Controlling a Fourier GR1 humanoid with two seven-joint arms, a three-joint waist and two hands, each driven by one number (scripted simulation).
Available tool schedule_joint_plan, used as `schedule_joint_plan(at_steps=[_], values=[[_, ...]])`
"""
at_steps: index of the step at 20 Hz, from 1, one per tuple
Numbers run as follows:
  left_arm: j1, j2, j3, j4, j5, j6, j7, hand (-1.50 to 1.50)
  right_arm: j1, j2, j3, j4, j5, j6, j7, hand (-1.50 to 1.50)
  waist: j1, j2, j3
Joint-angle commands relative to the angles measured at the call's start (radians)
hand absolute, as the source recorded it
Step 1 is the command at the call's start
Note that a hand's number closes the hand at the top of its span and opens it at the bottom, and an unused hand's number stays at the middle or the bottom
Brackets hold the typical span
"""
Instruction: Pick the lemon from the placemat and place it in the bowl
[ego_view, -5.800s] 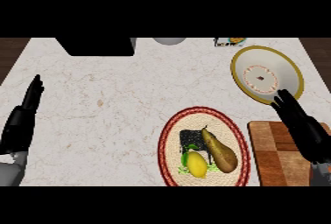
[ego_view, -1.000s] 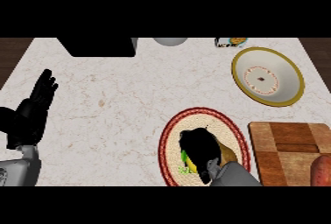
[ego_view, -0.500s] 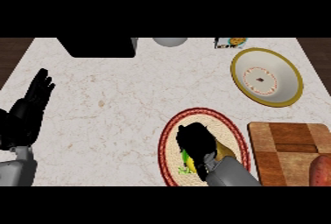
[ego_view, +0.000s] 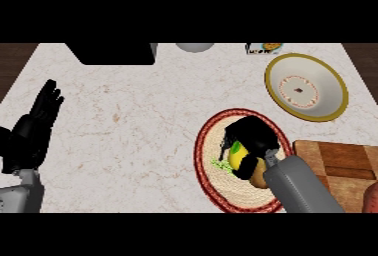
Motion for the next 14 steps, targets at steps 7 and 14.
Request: schedule_joint_plan(at_steps=[7, 14], values=[[0.012, 0.014, 0.043, 0.004, 0.019, -0.010, 0.010, 0.00, 0.051, -0.078, -0.152, -0.411, -0.019, -0.094, 0.057, 1.50, -0.025, -0.007, 0.001], [0.017, -0.004, 0.023, -0.001, 0.002, -0.014, -0.018, 0.00, -0.011, -0.090, -0.403, -0.615, -0.225, -0.002, 0.124, 1.50, -0.014, -0.001, 0.001]])
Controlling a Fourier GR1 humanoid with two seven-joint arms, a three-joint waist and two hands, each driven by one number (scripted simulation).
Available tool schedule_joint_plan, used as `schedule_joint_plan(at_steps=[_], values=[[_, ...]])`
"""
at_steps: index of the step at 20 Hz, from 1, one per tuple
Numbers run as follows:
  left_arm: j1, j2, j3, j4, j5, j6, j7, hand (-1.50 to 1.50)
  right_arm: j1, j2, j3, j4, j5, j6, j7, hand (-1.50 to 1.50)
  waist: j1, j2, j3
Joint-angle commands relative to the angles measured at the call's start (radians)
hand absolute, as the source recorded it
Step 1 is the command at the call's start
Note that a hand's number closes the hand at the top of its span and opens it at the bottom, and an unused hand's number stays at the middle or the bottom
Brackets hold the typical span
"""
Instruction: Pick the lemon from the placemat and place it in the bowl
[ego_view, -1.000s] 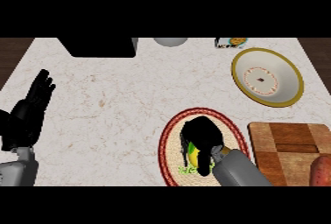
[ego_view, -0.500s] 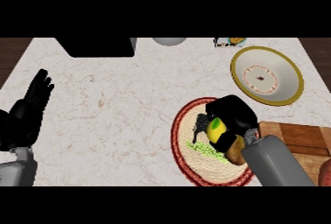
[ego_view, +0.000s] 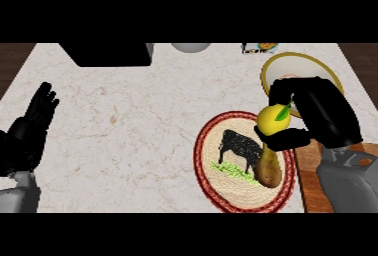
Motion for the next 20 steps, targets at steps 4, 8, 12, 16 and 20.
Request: schedule_joint_plan(at_steps=[4, 8, 12, 16, 20], values=[[0.012, -0.030, -0.012, 0.019, -0.022, 0.003, -0.052, 0.00, -0.059, -0.022, -0.189, -0.128, -0.121, 0.095, 0.116, 1.50, 0.016, 0.005, 0.000], [0.028, -0.017, 0.001, -0.028, -0.004, -0.024, -0.018, 0.00, -0.163, -0.091, -0.300, 0.053, -0.200, 0.107, 0.029, 1.50, 0.024, 0.006, 0.000], [0.012, -0.027, -0.009, 0.001, -0.023, -0.020, -0.032, 0.00, -0.211, -0.109, -0.354, 0.346, -0.215, -0.012, -0.144, 1.50, 0.031, 0.010, 0.001], [-0.024, -0.048, -0.026, 0.009, -0.034, -0.008, -0.011, 0.00, -0.332, -0.135, -0.367, 0.607, -0.198, -0.081, -0.242, 1.50, 0.036, 0.012, 0.001], [-0.076, -0.034, -0.018, 0.019, -0.040, -0.005, 0.034, 0.00, -0.410, -0.147, -0.384, 0.865, -0.163, -0.204, -0.374, 1.50, 0.042, 0.015, 0.001]])
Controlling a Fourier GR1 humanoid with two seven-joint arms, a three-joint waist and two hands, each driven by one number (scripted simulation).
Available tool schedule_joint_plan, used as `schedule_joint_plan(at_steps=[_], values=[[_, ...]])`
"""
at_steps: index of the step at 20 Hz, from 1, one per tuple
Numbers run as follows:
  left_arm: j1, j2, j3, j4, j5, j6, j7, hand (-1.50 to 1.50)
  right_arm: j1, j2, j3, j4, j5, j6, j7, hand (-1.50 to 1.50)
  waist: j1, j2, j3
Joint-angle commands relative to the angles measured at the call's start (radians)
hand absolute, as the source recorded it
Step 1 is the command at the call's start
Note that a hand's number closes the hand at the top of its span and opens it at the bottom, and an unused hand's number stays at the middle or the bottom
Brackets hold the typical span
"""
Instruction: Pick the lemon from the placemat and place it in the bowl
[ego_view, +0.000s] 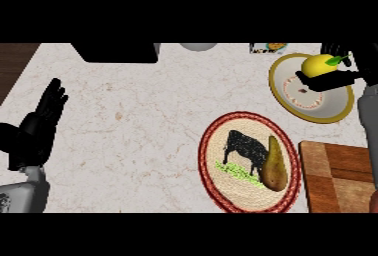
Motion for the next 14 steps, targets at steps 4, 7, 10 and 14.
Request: schedule_joint_plan(at_steps=[4, 7, 10, 14], values=[[-0.012, -0.001, -0.007, -0.058, 0.013, -0.017, 0.060, 0.00, -0.175, -0.067, -0.052, 0.447, 0.031, -0.151, -0.213, 1.50, 0.023, 0.005, 0.001], [-0.071, -0.008, -0.006, 0.038, -0.017, 0.003, 0.001, 0.00, -0.222, -0.070, -0.063, 0.596, 0.043, -0.213, -0.291, 1.50, 0.021, 0.010, 0.001], [-0.040, 0.004, 0.005, 0.032, 0.012, -0.032, -0.029, 0.00, -0.162, -0.110, 0.037, 0.630, 0.200, -0.200, -0.083, 1.50, 0.043, 0.021, -0.001], [-0.034, 0.015, 0.008, 0.030, 0.021, -0.051, -0.016, 0.00, -0.233, -0.175, -0.046, 0.791, 0.119, -0.100, -0.161, -1.50, 0.050, 0.022, 0.002]])
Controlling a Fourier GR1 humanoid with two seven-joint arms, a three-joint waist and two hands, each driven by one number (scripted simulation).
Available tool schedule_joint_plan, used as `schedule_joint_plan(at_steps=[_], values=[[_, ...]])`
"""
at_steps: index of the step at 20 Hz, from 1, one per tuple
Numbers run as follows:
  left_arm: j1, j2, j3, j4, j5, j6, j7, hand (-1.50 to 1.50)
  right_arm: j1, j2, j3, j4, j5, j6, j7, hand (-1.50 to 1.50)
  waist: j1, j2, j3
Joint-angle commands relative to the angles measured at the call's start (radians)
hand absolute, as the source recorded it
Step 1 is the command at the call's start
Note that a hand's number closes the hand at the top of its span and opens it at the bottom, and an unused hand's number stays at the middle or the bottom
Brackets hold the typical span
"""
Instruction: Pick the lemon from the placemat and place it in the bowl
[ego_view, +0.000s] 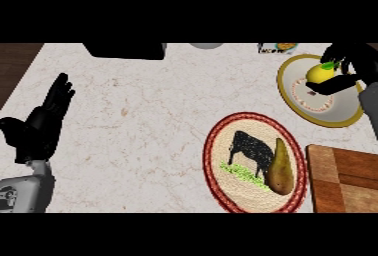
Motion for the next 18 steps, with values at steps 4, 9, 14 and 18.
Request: schedule_joint_plan(at_steps=[4, 9, 14, 18], values=[[-0.029, 0.012, 0.012, 0.000, 0.010, -0.010, 0.016, 0.00, -0.040, -0.069, -0.029, 0.184, -0.019, 0.101, -0.174, -1.50, 0.006, 0.004, 0.002], [-0.011, -0.031, -0.024, -0.003, -0.016, 0.017, 0.006, 0.00, -0.078, -0.081, -0.233, 0.204, -0.237, 0.211, -0.248, -1.50, -0.005, 0.002, 0.005], [-0.002, -0.005, 0.007, -0.010, 0.000, 0.007, 0.003, 0.00, -0.081, -0.139, -0.427, 0.252, -0.432, 0.318, -0.261, -1.50, -0.012, 0.003, 0.006], [0.029, -0.005, 0.008, -0.021, 0.018, -0.018, -0.022, 0.00, -0.034, -0.239, -0.456, 0.296, -0.460, 0.434, -0.242, -1.50, -0.001, 0.004, 0.004]])
